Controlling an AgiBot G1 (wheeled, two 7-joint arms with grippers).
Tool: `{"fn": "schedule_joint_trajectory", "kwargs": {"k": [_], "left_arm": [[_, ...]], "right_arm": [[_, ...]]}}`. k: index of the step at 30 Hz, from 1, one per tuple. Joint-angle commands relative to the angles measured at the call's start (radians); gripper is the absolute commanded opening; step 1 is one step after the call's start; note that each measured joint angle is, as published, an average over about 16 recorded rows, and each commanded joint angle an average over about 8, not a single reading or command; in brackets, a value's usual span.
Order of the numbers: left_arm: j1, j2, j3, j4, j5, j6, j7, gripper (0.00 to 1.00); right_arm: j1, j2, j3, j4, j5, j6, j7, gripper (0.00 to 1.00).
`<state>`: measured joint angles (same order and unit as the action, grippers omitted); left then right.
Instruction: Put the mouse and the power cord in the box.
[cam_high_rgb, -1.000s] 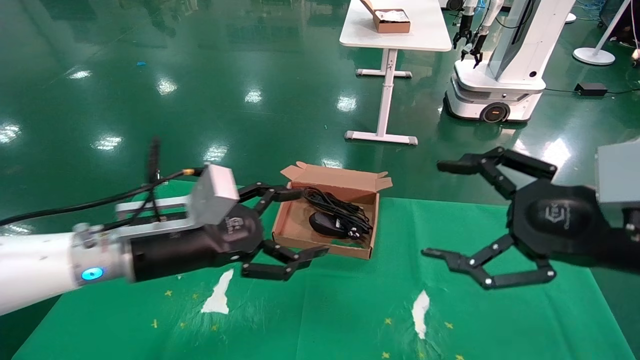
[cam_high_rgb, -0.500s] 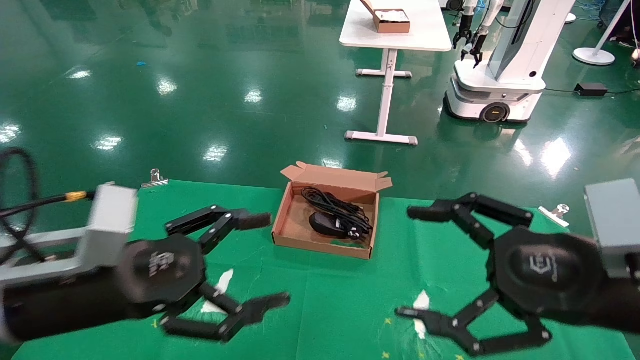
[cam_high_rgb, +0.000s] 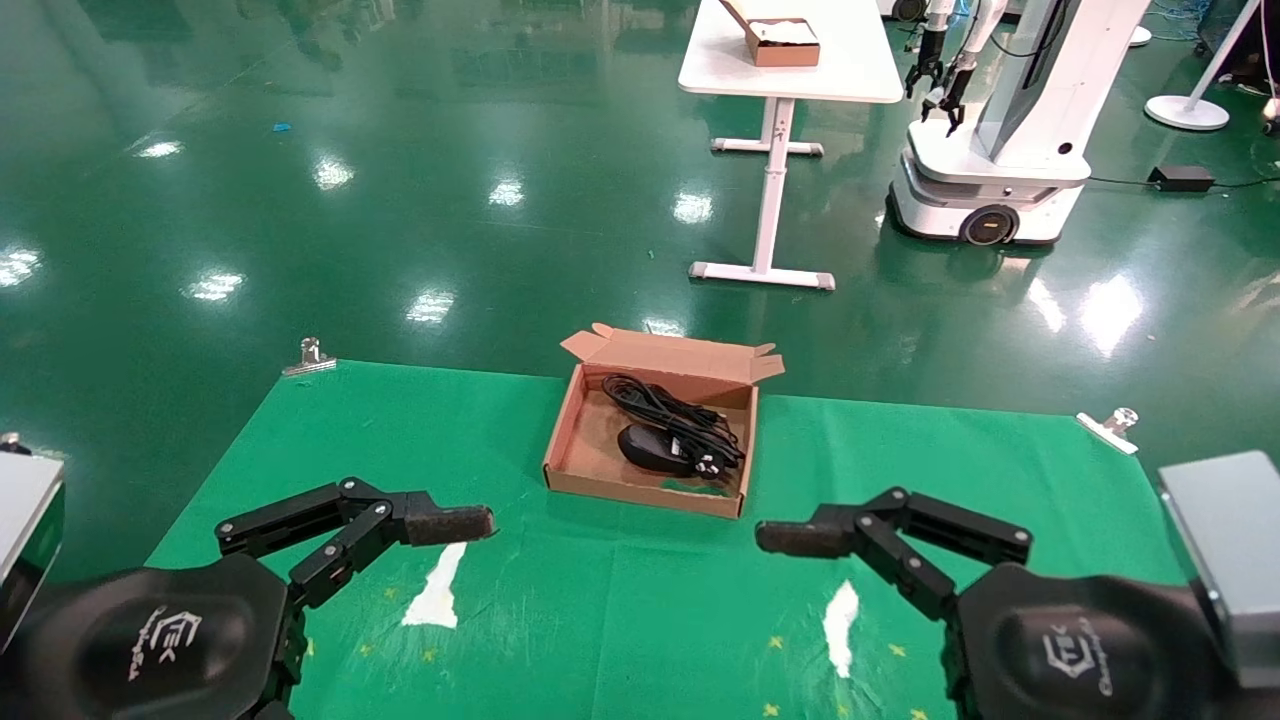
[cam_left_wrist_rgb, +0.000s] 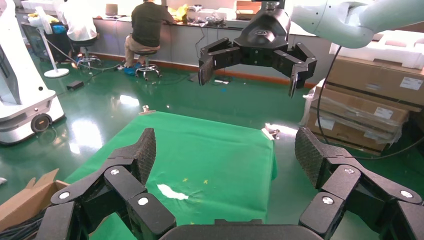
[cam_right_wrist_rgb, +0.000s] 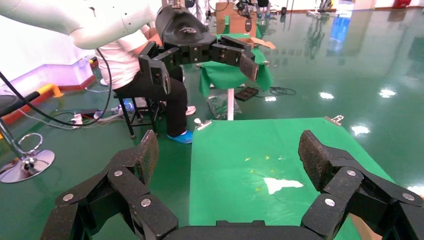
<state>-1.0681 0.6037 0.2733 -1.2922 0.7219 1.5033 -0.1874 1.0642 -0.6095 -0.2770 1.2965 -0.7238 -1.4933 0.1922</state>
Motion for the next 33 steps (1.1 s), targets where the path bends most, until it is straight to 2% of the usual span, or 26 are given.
{"fn": "schedule_joint_trajectory", "kwargs": {"k": [1, 6, 9, 10, 14, 17, 18, 33], "left_arm": [[0.005, -0.005, -0.005, -0.006, -0.006, 0.005, -0.001, 1.00], [0.001, -0.001, -0.001, -0.001, -0.002, 0.001, -0.001, 1.00], [0.000, 0.001, 0.000, 0.001, 0.000, -0.001, -0.001, 1.00], [-0.001, 0.001, 0.001, 0.002, 0.001, -0.001, -0.001, 1.00], [-0.002, 0.003, 0.002, 0.004, 0.003, -0.003, 0.000, 1.00], [-0.003, 0.004, 0.003, 0.005, 0.004, -0.004, 0.000, 1.00], [-0.004, 0.004, 0.003, 0.005, 0.004, -0.004, 0.000, 1.00], [-0.005, 0.006, 0.005, 0.007, 0.007, -0.007, 0.000, 1.00]], "right_arm": [[-0.013, 0.002, 0.003, 0.016, 0.008, 0.002, 0.010, 1.00], [-0.006, 0.001, 0.002, 0.007, 0.005, 0.003, 0.004, 1.00], [-0.002, 0.001, 0.001, 0.002, 0.003, 0.002, 0.002, 0.78], [-0.001, 0.001, 0.001, 0.001, 0.002, 0.001, 0.001, 0.76], [0.003, 0.000, 0.000, -0.004, -0.001, 0.000, -0.001, 0.76], [0.005, 0.000, -0.001, -0.007, -0.003, 0.000, -0.003, 0.98], [0.006, 0.000, -0.001, -0.007, -0.003, 0.000, -0.003, 1.00], [0.011, -0.001, -0.002, -0.013, -0.007, -0.002, -0.006, 1.00]]}}
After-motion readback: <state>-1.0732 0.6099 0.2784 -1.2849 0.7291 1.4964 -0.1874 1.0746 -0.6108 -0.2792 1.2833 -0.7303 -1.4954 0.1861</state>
